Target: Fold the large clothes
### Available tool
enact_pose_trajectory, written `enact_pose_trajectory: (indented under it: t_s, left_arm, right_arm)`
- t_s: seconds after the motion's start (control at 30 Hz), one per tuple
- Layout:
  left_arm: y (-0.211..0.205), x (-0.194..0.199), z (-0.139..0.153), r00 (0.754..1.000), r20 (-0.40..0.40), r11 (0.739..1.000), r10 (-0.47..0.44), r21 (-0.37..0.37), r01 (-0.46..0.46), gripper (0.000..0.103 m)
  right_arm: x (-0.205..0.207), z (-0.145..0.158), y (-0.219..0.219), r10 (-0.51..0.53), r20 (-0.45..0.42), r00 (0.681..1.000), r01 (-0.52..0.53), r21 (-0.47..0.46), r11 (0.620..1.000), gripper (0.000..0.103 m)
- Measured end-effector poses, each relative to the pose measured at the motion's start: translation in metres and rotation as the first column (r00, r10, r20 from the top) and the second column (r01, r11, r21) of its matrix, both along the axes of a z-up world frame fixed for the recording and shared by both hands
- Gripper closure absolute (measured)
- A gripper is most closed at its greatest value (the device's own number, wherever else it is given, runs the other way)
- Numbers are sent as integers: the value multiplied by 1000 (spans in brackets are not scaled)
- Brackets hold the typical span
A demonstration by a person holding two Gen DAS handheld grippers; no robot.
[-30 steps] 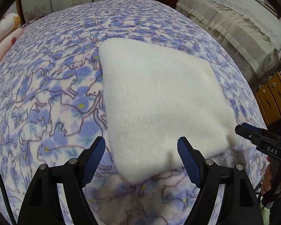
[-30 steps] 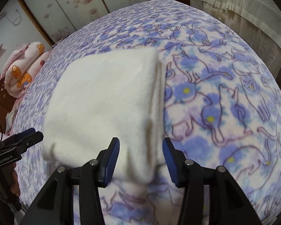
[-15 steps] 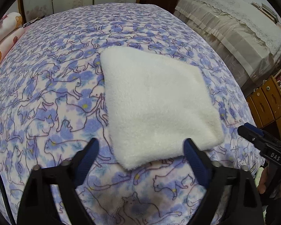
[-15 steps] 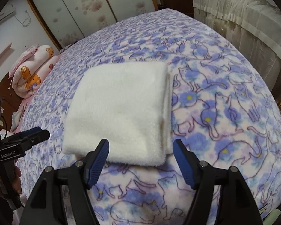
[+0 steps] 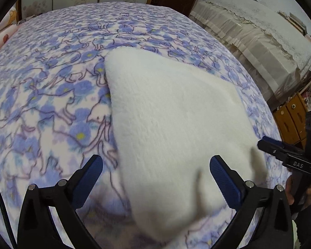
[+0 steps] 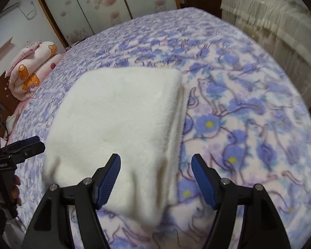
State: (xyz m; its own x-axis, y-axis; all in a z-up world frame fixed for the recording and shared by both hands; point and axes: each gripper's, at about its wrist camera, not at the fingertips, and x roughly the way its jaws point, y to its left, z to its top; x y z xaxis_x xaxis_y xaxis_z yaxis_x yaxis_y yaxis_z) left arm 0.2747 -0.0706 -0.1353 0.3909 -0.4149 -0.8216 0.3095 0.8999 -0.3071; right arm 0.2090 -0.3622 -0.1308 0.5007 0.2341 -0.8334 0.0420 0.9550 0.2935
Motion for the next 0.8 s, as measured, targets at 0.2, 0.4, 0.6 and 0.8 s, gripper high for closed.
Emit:
enact_pose_trajectory:
  t_s: [0.2, 0.4, 0.6, 0.8]
  left_arm:
    - [-1, 33, -31, 994, -97, 993, -53, -109, 42, 0]
    - [-2, 54, -52, 976, -201, 982, -78, -184, 41, 0]
    - [-15, 65, -66, 960, -265, 983, -90, -180, 42, 0]
    - [-29, 71, -83, 949, -312, 985, -45, -174, -11, 0]
  right_arm:
    - [40, -42, -24, 23, -108, 994, -1, 199, 980, 31]
    - [59, -74, -32, 71, -154, 985, -14, 341, 940, 13]
    - [76, -86, -21, 150, -156, 976, -80, 387, 919, 0]
    - [94, -89, -4, 200, -201, 959, -115, 370, 922, 0]
